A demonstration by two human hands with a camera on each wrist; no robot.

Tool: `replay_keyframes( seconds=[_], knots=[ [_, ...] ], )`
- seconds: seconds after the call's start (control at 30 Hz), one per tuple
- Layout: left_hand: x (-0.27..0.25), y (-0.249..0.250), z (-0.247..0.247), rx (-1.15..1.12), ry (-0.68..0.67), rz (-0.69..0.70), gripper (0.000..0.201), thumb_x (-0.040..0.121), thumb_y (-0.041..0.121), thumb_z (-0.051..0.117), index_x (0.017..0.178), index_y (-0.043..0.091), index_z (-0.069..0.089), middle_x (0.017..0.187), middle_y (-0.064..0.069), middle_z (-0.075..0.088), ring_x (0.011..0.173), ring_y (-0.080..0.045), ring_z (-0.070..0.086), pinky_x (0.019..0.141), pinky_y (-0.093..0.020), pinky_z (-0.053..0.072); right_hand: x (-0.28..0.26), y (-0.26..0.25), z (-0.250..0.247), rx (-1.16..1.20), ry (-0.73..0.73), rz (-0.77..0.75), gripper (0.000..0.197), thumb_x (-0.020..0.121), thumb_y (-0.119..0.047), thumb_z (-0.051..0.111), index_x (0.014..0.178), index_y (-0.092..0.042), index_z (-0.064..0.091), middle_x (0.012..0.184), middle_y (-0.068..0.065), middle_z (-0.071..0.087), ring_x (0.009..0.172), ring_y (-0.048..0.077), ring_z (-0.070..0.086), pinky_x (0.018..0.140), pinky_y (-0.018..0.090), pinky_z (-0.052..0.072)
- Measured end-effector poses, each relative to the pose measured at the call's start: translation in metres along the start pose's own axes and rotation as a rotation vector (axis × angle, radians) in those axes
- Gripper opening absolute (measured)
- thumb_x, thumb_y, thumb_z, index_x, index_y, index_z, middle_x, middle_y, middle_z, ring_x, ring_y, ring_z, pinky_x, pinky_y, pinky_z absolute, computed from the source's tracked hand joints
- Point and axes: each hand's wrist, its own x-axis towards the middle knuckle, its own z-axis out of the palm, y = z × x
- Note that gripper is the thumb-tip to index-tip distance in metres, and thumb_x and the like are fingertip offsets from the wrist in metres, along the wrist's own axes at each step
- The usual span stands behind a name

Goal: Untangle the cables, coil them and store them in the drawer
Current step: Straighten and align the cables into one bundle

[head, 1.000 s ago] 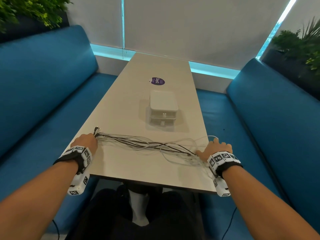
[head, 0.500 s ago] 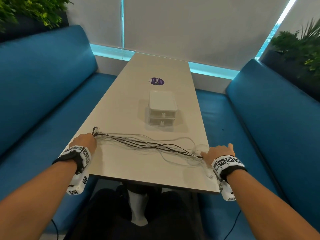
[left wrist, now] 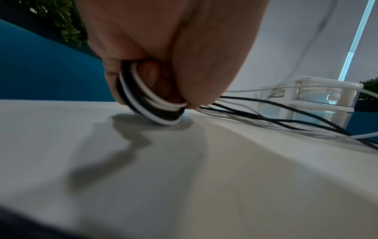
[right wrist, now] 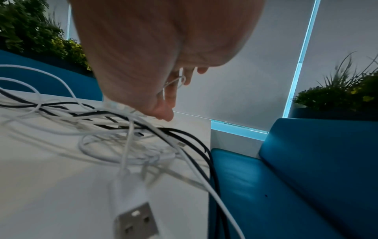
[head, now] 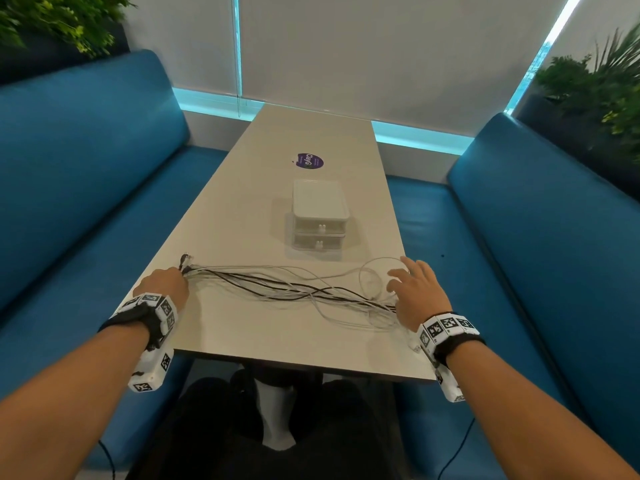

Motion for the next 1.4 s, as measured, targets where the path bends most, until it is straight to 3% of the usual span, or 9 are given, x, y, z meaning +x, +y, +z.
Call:
replay_keyframes(
  seconds=[0.13,0.23,0.3,0.4,0.6,0.9,1.07,1.13,1.4],
  knots=[
    [-0.001,0.001,0.000,0.004,-0.004,-0.006,0.032,0.102,0.022,0.033,0.090,0.008,0.060,0.082,-0.011,0.058,0.074,-0.031,0.060,0.066,-0.034,0.047,0.003,-0.004,-0.005,-0.020,-0.037,-0.051,0.041,0.090,-0.015,0.049,0.127,-0.025,0.063,0.155,-0.006,0.037,0.152,0.022,0.001,0.123,0.044,-0.002],
    [-0.001,0.001,-0.001,0.013,-0.008,-0.011,0.027,0.100,0.019,0.036,0.089,0.009,0.059,0.080,-0.010,0.058,0.073,-0.030,0.060,0.065,-0.034,0.047,0.002,-0.012,-0.011,0.218,-0.172,-0.074,0.060,0.091,0.002,0.046,0.146,-0.022,0.044,0.158,-0.004,0.031,0.149,0.018,0.018,0.119,0.032,0.021],
    [-0.002,0.002,-0.002,0.013,-0.012,-0.013,0.026,0.099,0.018,0.037,0.088,0.009,0.058,0.079,-0.010,0.058,0.072,-0.029,0.060,0.063,-0.033,0.047,0.001,-0.016,-0.010,0.361,-0.265,-0.046,0.073,0.087,0.008,0.047,0.150,-0.028,0.036,0.155,-0.005,0.036,0.141,0.020,0.036,0.113,0.035,0.036],
    [-0.003,0.002,-0.003,0.005,-0.020,-0.024,0.025,0.098,0.017,0.037,0.087,0.009,0.059,0.079,-0.010,0.059,0.072,-0.030,0.060,0.063,-0.033,0.046,0.001,-0.019,-0.005,0.374,-0.316,0.053,0.065,0.088,-0.005,0.047,0.143,-0.036,0.040,0.143,-0.008,0.050,0.123,0.024,0.055,0.101,0.038,0.047],
    [-0.004,0.004,-0.005,0.005,-0.030,-0.027,0.025,0.099,0.016,0.037,0.086,0.009,0.057,0.074,-0.009,0.055,0.066,-0.026,0.057,0.060,-0.032,0.044,0.008,-0.009,-0.001,0.161,-0.368,0.193,0.035,0.096,-0.041,0.045,0.126,-0.025,0.053,0.125,0.000,0.057,0.111,0.025,0.060,0.088,0.041,0.051],
    [-0.008,0.003,-0.008,0.028,-0.037,-0.014,0.024,0.099,0.016,0.037,0.088,0.011,0.057,0.076,-0.007,0.057,0.066,-0.023,0.058,0.060,-0.032,0.046,0.008,-0.010,0.000,0.065,-0.339,0.310,0.021,0.090,-0.031,0.046,0.095,-0.021,0.064,0.093,-0.001,0.065,0.091,0.023,0.063,0.077,0.035,0.044],
    [-0.009,0.004,-0.008,0.014,-0.034,-0.024,0.025,0.099,0.016,0.037,0.089,0.009,0.059,0.076,-0.008,0.057,0.067,-0.024,0.058,0.059,-0.032,0.045,-0.001,0.009,0.009,0.123,-0.342,0.284,0.025,0.090,-0.014,0.049,0.115,-0.018,0.053,0.101,0.000,0.063,0.092,0.024,0.061,0.084,0.038,0.048],
    [-0.009,0.004,-0.008,0.024,-0.031,-0.020,0.025,0.099,0.015,0.037,0.093,0.008,0.061,0.078,-0.008,0.057,0.071,-0.027,0.059,0.063,-0.033,0.046,-0.005,0.014,0.011,0.119,-0.374,0.278,0.026,0.091,-0.019,0.050,0.117,-0.021,0.053,0.106,-0.001,0.064,0.098,0.024,0.062,0.092,0.041,0.045],
    [-0.010,0.004,-0.008,0.011,-0.022,-0.025,0.028,0.100,0.017,0.036,0.095,0.007,0.061,0.082,-0.010,0.057,0.075,-0.030,0.059,0.065,-0.034,0.046,-0.014,0.020,0.008,0.240,-0.447,0.424,0.052,0.085,-0.042,0.058,0.129,-0.019,0.046,0.124,0.003,0.057,0.110,0.028,0.058,0.090,0.043,0.050]
  ],
)
